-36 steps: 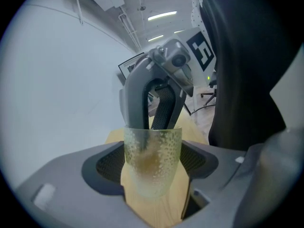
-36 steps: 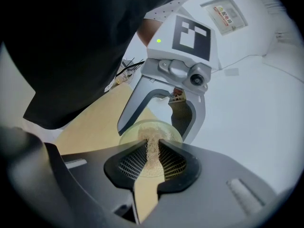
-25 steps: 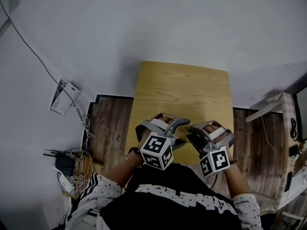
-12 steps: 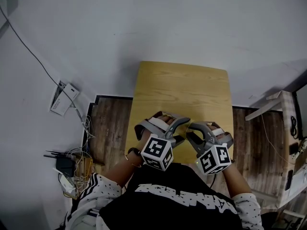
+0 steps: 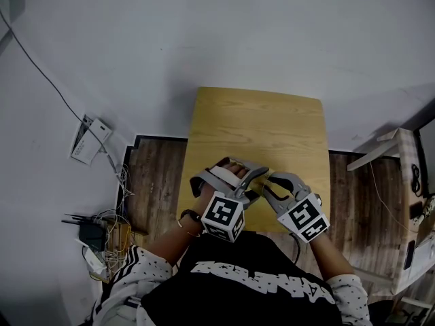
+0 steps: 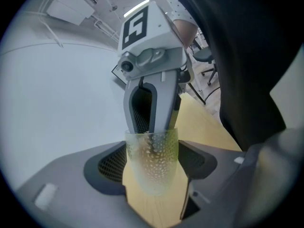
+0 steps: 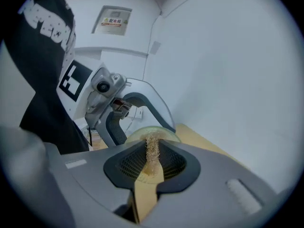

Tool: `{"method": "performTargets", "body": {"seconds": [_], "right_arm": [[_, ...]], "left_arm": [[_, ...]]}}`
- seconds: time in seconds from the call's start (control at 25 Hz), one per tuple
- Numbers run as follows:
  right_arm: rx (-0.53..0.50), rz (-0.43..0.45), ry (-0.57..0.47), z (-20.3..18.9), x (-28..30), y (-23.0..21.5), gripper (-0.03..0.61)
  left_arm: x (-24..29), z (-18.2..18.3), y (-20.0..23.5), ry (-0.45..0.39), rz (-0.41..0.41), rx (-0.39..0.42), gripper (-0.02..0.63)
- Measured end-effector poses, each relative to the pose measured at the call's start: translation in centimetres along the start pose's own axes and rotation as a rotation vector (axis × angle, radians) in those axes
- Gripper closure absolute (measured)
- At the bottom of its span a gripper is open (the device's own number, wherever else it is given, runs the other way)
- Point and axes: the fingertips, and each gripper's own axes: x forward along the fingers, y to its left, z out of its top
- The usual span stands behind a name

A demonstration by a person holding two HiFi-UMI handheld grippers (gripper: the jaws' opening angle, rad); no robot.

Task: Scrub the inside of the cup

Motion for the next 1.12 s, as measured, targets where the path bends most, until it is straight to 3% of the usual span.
{"method": "performTargets", "body": {"seconds": [0.28, 0.52, 0.76, 0.92, 1.12], "right_arm": [[0.428, 0.073, -0.093, -0.6, 0.3, -0.8, 0.495], [0.677, 0.119, -0.163, -1.0, 0.3, -1.1, 0.495], [1.039, 0.212, -0.26, -1.3, 0.4, -1.4, 0.495], [1.054, 0.214, -0.255, -1.5, 0.3, -1.1, 0.495], [0.889, 0.172, -0.202, -1.4, 0.4, -0.8, 0.494]], "left_arm": [[0.2, -0.4, -0.3, 0.02, 0.001, 0.047, 0.275], [0.3, -0.4, -0.6, 0.034, 0.003, 0.08, 0.278], [0.3, -0.5, -1.2, 0.039, -0.008, 0.108, 0.281], [0.3, -0.6, -1.7, 0.042, -0.021, 0.103, 0.282], [0.1, -0.4, -1.5, 0.013, -0.015, 0.066, 0.282]]}}
